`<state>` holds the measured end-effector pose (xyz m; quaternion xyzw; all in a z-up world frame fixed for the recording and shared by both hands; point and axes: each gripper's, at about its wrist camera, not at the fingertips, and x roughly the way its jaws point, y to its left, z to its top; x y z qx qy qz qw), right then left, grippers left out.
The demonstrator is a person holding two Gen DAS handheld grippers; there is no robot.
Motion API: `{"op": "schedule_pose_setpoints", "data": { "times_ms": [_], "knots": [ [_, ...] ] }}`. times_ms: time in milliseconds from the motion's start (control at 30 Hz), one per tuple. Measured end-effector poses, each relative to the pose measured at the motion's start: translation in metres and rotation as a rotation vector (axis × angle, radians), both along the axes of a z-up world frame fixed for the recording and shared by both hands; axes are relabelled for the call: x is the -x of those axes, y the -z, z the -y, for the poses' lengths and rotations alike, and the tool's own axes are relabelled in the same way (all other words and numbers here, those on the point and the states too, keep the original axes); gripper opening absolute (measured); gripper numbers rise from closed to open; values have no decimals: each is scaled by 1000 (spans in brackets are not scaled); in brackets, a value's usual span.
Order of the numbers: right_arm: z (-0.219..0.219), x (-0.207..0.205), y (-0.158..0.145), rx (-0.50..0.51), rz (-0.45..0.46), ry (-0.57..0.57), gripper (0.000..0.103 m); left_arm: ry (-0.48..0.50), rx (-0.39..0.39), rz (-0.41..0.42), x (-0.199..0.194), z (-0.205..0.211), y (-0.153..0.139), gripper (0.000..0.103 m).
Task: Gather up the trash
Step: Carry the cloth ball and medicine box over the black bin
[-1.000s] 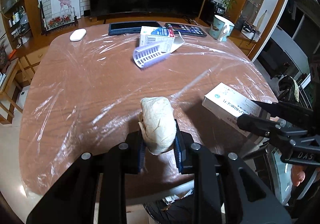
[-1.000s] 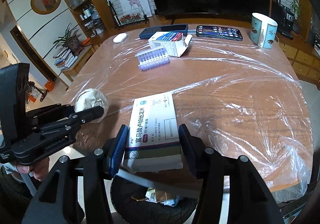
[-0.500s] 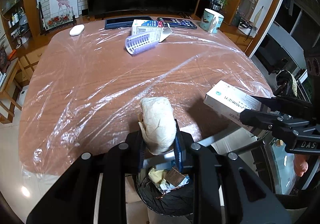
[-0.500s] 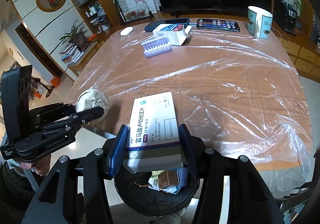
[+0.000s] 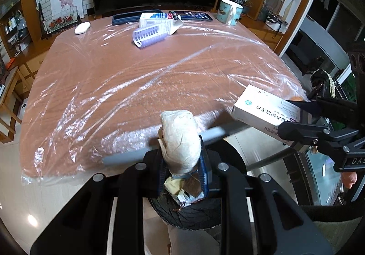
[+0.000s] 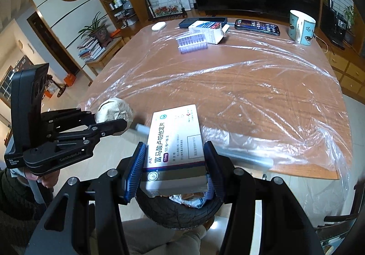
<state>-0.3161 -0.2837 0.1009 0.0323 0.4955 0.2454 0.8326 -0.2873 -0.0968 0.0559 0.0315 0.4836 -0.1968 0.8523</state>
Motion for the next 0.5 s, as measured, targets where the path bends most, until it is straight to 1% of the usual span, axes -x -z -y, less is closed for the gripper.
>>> {"op": "schedule_pose_setpoints", "data": {
  "times_ms": [500],
  "knots": [
    [4, 25, 4, 8, -30, -39, 52, 68, -19, -36, 29, 13, 7, 26]
  ]
}}
